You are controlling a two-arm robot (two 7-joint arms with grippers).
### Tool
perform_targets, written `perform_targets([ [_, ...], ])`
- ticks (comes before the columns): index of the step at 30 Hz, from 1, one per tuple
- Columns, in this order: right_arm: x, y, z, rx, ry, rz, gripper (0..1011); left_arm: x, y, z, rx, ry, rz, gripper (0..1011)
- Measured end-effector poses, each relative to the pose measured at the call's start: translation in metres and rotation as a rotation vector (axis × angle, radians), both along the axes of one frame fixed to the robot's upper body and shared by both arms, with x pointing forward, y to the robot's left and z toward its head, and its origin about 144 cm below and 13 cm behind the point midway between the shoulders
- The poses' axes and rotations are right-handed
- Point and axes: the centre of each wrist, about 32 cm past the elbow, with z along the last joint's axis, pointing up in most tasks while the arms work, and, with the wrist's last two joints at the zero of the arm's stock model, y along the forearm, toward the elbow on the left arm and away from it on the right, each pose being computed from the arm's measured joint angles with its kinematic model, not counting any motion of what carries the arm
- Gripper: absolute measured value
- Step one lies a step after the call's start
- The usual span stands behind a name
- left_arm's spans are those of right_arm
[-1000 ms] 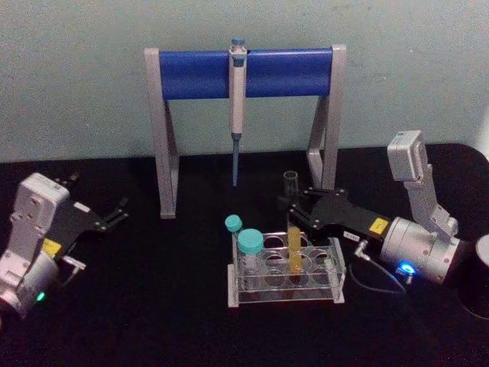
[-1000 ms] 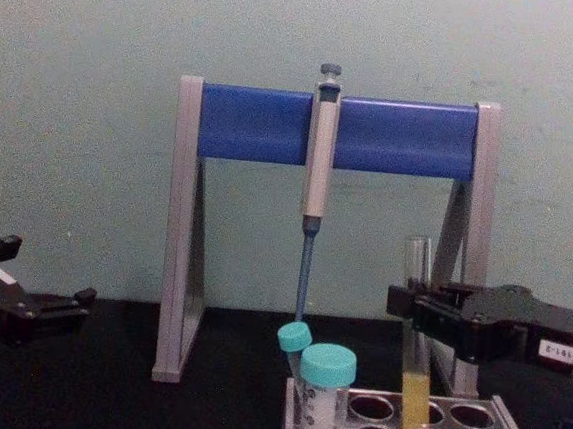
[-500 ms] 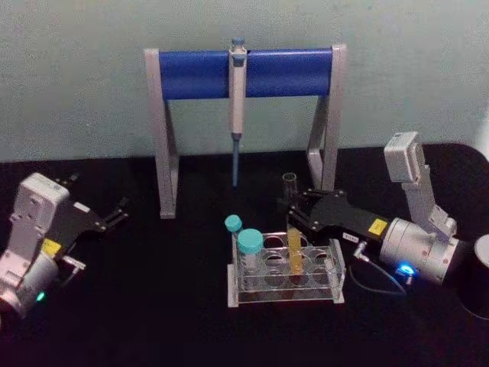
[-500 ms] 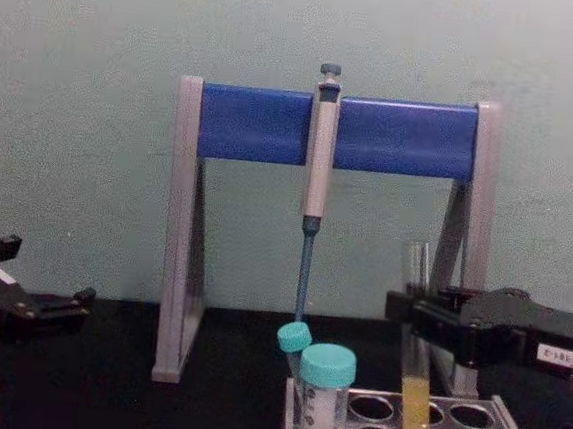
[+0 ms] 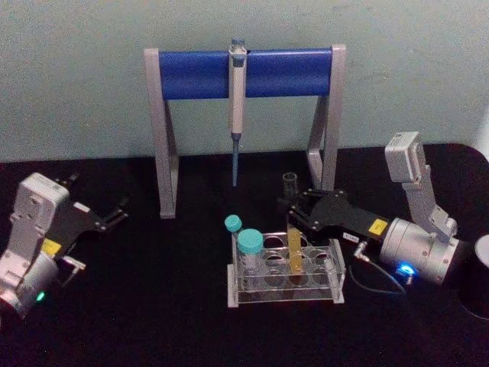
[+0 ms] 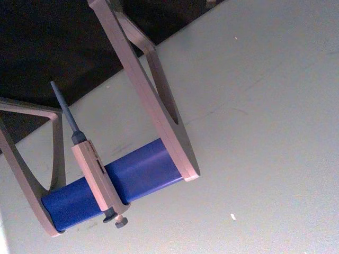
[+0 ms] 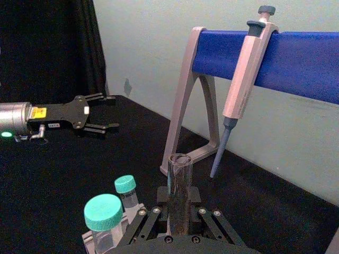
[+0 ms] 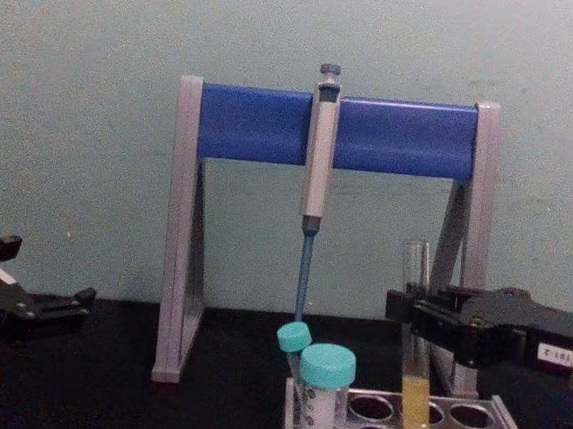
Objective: Pick up the test tube from the test tube rack, shake it, then place it back into the test tube rack.
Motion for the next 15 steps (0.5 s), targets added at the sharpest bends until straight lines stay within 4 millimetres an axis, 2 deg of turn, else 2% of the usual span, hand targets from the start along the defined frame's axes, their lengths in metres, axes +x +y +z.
perform_targets([
  [7,0.0001,-0.0002,0.0001,0.001,0.0,-0.001,232,0.0,0.0,0.0,0.0,0.0,0.0,1001],
  [11,0.0001,-0.0002,0.0001,0.002,0.0,-0.001,310,0.0,0.0,0.0,0.0,0.0,0.0,1001],
  [12,0.0001,-0.0002,0.0001,0.002,-0.001,-0.001,367,0.0,0.0,0.0,0.0,0.0,0.0,1001],
  [15,0.0001,-0.0002,0.0001,0.003,-0.001,-0.001,455,0.0,0.0,0.0,0.0,0.0,0.0,1001],
])
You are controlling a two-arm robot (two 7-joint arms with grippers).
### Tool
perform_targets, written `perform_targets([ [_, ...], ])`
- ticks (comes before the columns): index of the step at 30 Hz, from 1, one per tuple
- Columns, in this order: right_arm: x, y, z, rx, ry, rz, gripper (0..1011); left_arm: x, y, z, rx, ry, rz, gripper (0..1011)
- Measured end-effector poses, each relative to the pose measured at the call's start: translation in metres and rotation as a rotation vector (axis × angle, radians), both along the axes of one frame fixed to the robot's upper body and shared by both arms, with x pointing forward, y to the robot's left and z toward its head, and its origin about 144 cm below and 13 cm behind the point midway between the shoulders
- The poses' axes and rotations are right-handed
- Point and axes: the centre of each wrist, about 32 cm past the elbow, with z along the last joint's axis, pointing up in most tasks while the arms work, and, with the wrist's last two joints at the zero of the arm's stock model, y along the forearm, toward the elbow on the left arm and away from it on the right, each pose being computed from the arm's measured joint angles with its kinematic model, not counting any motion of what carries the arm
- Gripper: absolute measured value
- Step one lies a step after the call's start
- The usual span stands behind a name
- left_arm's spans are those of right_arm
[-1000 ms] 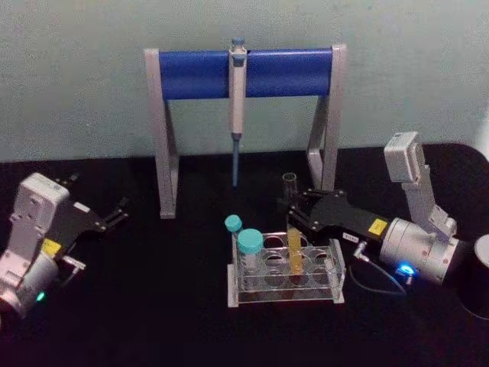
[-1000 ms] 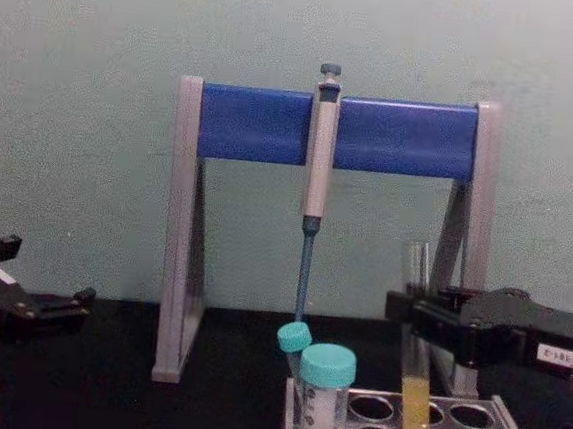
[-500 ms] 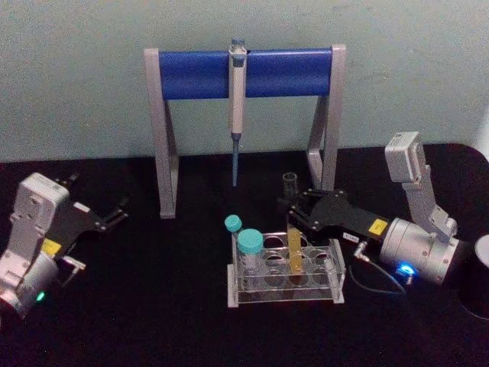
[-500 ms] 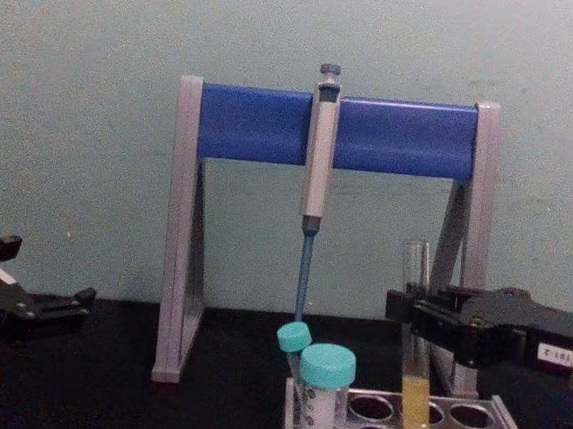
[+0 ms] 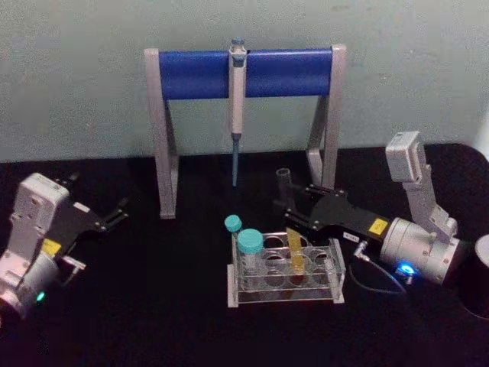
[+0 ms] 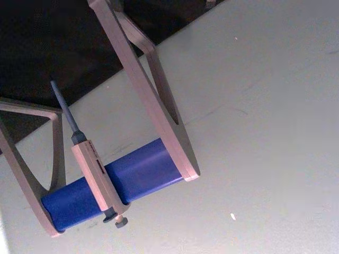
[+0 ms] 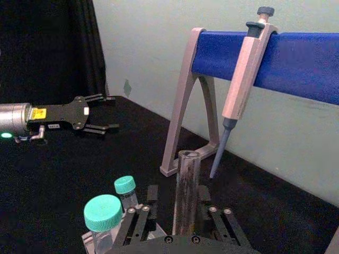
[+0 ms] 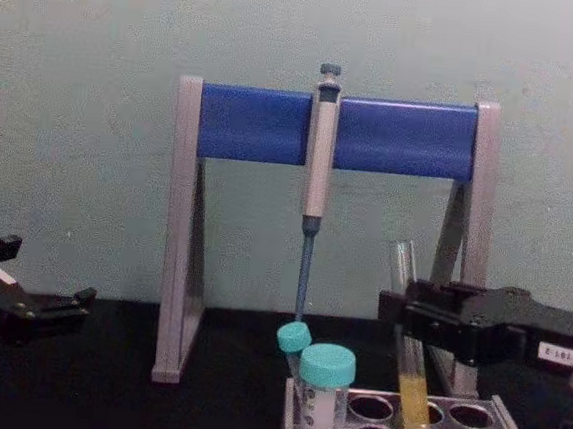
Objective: Pick up the test tube from the test tube rack, shake it, then place it back into the test tube rack.
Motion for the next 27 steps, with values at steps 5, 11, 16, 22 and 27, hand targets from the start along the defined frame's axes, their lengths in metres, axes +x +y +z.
perform_targets([
  [5,0.0,0.0,0.0,0.0,0.0,0.0,600,0.0,0.0,0.0,0.0,0.0,0.0,1001],
  [11,0.0,0.0,0.0,0.0,0.0,0.0,795,0.0,0.0,0.0,0.0,0.0,0.0,1001],
  [16,0.0,0.0,0.0,0.0,0.0,0.0,917,0.0,0.0,0.0,0.0,0.0,0.0,1001],
  [22,0.0,0.0,0.0,0.0,0.0,0.0,1000,0.0,0.0,0.0,0.0,0.0,0.0,1001],
  [27,-0.0009,0.0002,0.0003,-0.002,-0.003,-0.005,1000,0.0,0.0,0.0,0.0,0.0,0.0,1001],
])
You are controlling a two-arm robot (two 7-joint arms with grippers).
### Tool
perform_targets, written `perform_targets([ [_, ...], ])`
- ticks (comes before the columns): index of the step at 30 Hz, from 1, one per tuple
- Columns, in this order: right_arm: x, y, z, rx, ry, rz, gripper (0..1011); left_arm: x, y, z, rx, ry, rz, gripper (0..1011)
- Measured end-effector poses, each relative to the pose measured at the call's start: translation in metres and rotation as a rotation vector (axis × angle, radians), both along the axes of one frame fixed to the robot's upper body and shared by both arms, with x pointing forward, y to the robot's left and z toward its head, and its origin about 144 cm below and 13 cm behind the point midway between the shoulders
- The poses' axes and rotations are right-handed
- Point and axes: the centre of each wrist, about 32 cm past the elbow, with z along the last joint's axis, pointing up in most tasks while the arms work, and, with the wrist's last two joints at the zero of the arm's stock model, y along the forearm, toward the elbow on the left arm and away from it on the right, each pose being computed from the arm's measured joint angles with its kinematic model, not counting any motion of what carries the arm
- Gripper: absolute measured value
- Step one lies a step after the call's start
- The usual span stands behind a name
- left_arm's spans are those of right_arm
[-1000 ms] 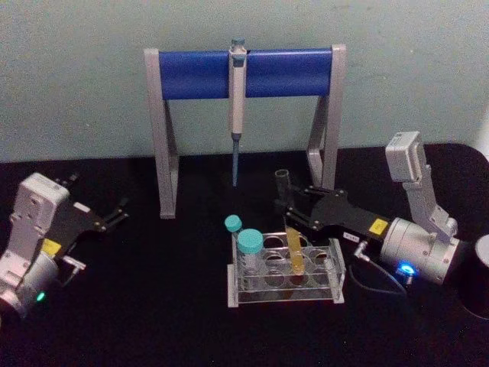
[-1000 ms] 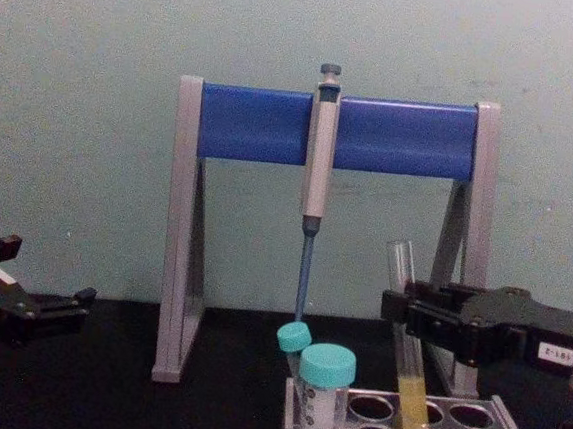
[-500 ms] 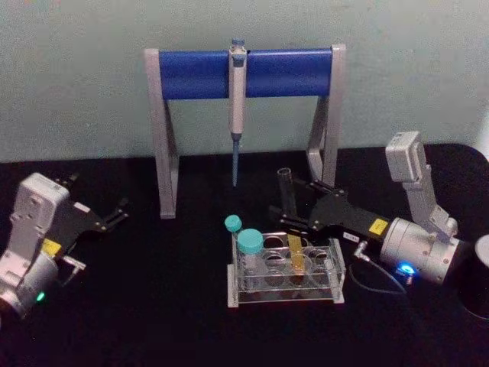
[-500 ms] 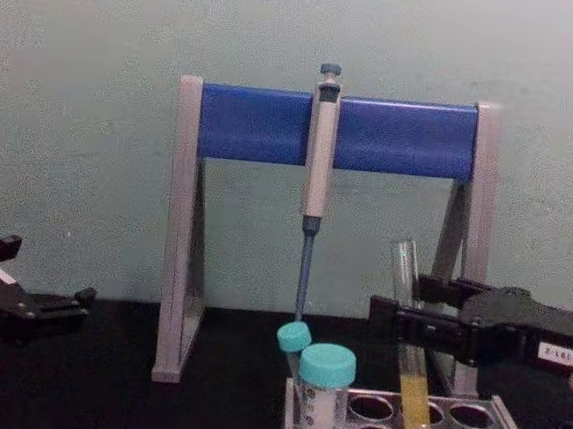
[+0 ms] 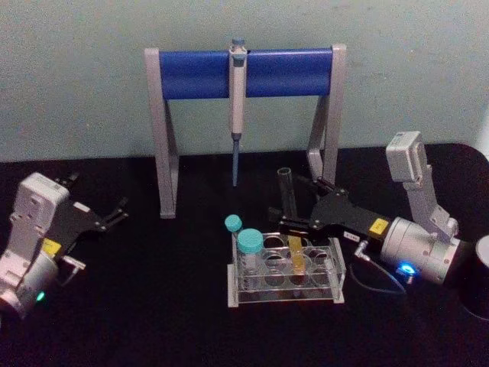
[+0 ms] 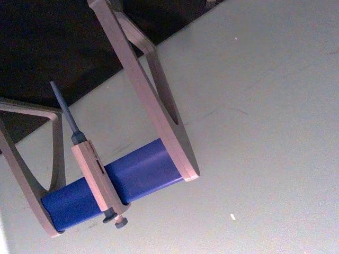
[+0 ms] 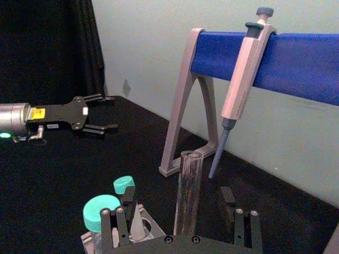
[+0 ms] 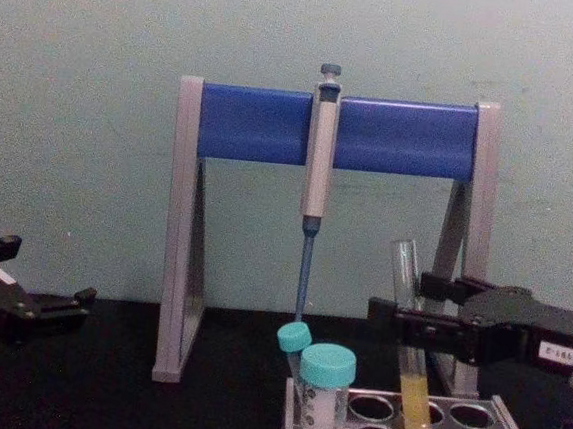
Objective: Pick up the test tube from the test tube rack, shake it, then place it back into the test tube rack.
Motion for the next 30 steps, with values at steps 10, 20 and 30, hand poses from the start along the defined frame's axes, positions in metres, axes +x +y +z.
perform_targets([
  [10,-0.012,-0.004,0.011,0.029,-0.104,-0.079,1000,0.0,0.0,0.0,0.0,0.0,0.0,1001],
  [20,-0.036,-0.02,0.027,0.013,-0.18,-0.3,1000,0.0,0.0,0.0,0.0,0.0,0.0,1001],
  [30,-0.04,-0.029,0.012,-0.065,-0.075,-0.463,1000,0.0,0.0,0.0,0.0,0.0,0.0,1001],
])
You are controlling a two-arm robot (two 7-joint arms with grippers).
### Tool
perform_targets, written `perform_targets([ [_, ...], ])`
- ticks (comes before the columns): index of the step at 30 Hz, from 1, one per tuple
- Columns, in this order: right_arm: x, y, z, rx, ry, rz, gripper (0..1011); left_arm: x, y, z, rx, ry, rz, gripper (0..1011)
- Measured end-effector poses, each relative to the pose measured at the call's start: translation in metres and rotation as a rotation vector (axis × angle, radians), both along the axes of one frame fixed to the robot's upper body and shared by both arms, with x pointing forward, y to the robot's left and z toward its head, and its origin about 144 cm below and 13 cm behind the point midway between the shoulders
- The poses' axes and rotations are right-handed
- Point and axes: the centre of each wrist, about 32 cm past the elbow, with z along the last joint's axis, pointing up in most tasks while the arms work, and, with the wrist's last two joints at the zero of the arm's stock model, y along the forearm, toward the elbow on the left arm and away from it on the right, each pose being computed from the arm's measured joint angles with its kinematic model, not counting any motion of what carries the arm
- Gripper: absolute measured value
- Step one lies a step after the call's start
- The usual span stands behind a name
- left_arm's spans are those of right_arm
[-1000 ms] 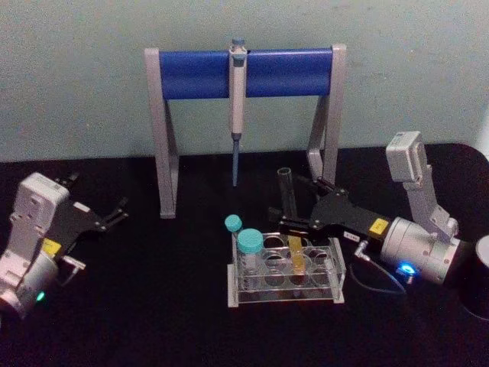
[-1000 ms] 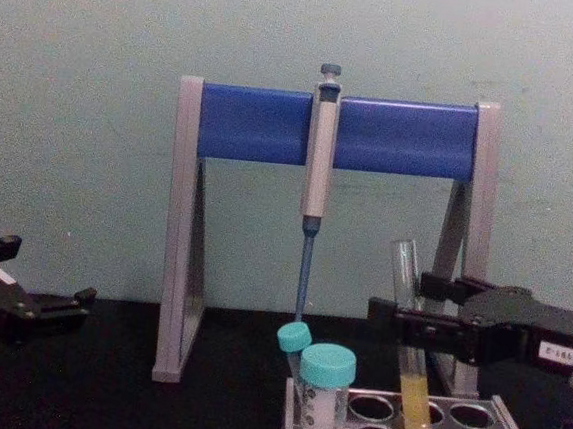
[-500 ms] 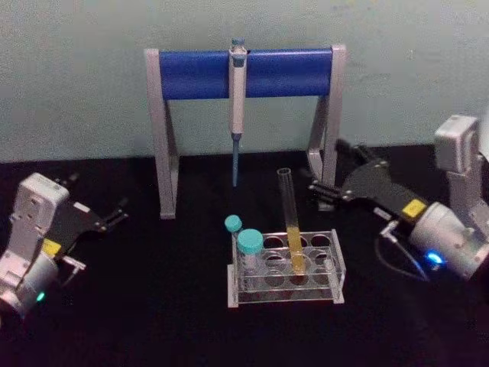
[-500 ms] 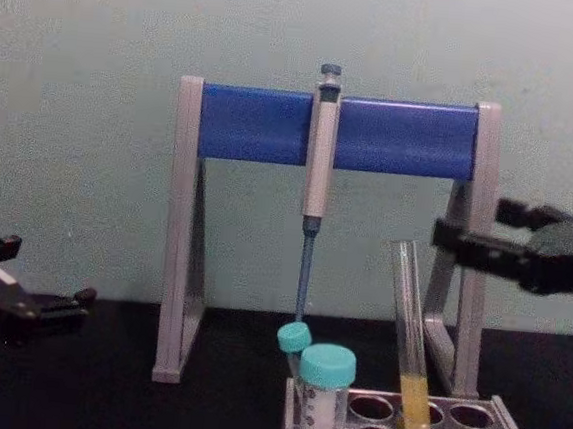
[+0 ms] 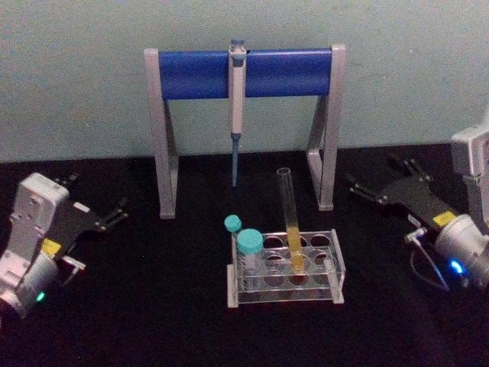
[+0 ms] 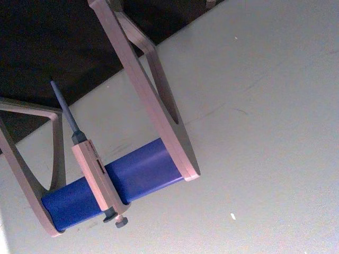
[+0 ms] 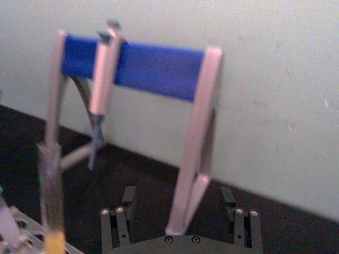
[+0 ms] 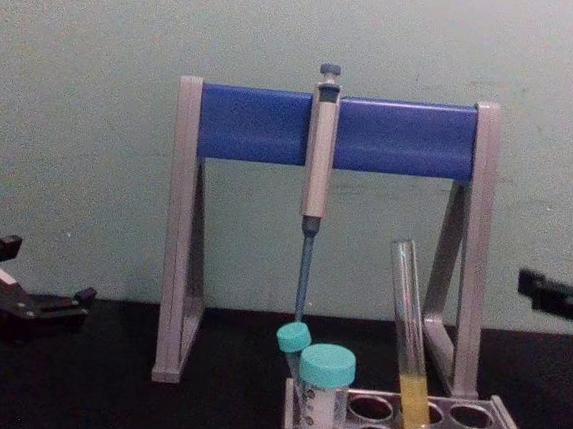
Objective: Pick up the test tube from the test tube rack, shake it, then place it back into the test tube rack.
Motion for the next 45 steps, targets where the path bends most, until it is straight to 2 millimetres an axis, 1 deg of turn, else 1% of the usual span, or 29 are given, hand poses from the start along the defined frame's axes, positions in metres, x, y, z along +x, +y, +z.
perform_targets([
  [9,0.001,-0.002,-0.021,-0.011,0.109,-0.065,1000,0.0,0.0,0.0,0.0,0.0,0.0,1001],
  [14,0.003,-0.003,-0.026,-0.003,0.133,-0.066,1000,0.0,0.0,0.0,0.0,0.0,0.0,1001],
  [45,0.002,-0.003,-0.025,-0.007,0.131,-0.067,1000,0.0,0.0,0.0,0.0,0.0,0.0,1001],
])
